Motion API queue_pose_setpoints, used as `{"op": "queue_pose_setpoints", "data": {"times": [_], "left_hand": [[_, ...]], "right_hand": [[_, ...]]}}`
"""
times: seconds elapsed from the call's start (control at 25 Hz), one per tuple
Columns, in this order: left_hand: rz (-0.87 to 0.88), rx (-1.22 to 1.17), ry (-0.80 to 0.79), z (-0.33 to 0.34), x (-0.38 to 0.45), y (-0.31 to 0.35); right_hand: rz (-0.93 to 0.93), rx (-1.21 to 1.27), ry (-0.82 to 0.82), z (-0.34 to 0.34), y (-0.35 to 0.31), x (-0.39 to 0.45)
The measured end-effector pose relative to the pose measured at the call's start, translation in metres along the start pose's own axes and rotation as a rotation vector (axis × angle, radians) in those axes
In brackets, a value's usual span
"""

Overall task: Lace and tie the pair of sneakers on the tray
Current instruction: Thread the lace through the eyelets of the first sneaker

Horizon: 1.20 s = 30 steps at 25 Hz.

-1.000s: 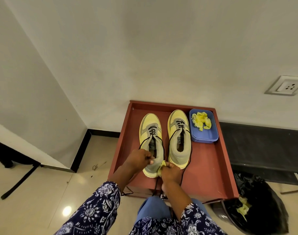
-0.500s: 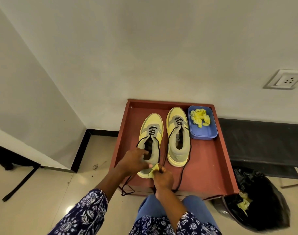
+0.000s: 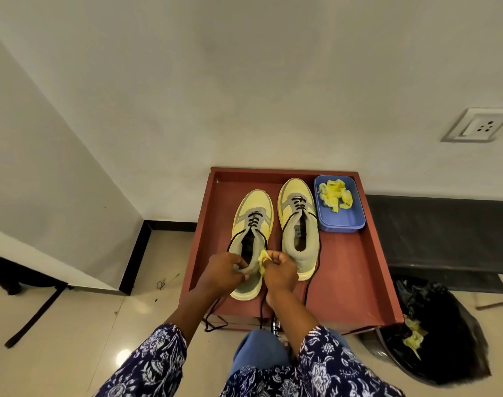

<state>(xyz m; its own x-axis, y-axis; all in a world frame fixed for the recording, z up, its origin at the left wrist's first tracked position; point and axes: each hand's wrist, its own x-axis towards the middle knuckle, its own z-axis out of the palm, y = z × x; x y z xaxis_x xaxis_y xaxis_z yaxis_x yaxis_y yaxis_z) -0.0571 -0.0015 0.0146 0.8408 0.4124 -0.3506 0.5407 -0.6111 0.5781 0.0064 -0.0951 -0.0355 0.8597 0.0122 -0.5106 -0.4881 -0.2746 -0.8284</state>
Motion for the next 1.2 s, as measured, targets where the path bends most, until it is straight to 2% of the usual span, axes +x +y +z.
{"op": "queue_pose_setpoints", "data": {"times": [0.16, 0.36, 0.52, 0.72, 0.8, 0.92, 1.08, 1.2], "left_hand": [[-0.015, -0.026, 0.019, 0.003, 0.0, -0.004], [-0.012, -0.008, 0.02, 0.005, 0.001, -0.005], [-0.018, 0.013, -0.004, 0.004, 0.002, -0.004], [-0.041, 0.004, -0.01, 0.002, 0.005, -0.005], [-0.047, 0.013, -0.019, 0.0, 0.007, -0.003], [-0.052, 0.008, -0.018, 0.0, 0.009, -0.002], [-0.056, -0.021, 0.001, 0.002, 0.009, -0.004], [-0.049, 0.001, 0.004, 0.003, 0.01, -0.003]], "right_hand": [[-0.044, 0.024, -0.044, -0.005, 0.017, -0.017], [0.078, -0.037, -0.046, 0.001, 0.059, -0.038], [0.188, 0.011, 0.008, 0.002, 0.052, -0.03], [0.196, 0.048, 0.045, 0.004, 0.036, -0.012], [0.159, 0.122, 0.044, 0.006, 0.023, -0.007], [0.051, 0.082, 0.03, 0.003, 0.011, -0.009], [-0.098, -0.156, 0.035, 0.012, 0.036, -0.026], [-0.057, 0.024, 0.038, 0.025, 0.046, -0.043]]}}
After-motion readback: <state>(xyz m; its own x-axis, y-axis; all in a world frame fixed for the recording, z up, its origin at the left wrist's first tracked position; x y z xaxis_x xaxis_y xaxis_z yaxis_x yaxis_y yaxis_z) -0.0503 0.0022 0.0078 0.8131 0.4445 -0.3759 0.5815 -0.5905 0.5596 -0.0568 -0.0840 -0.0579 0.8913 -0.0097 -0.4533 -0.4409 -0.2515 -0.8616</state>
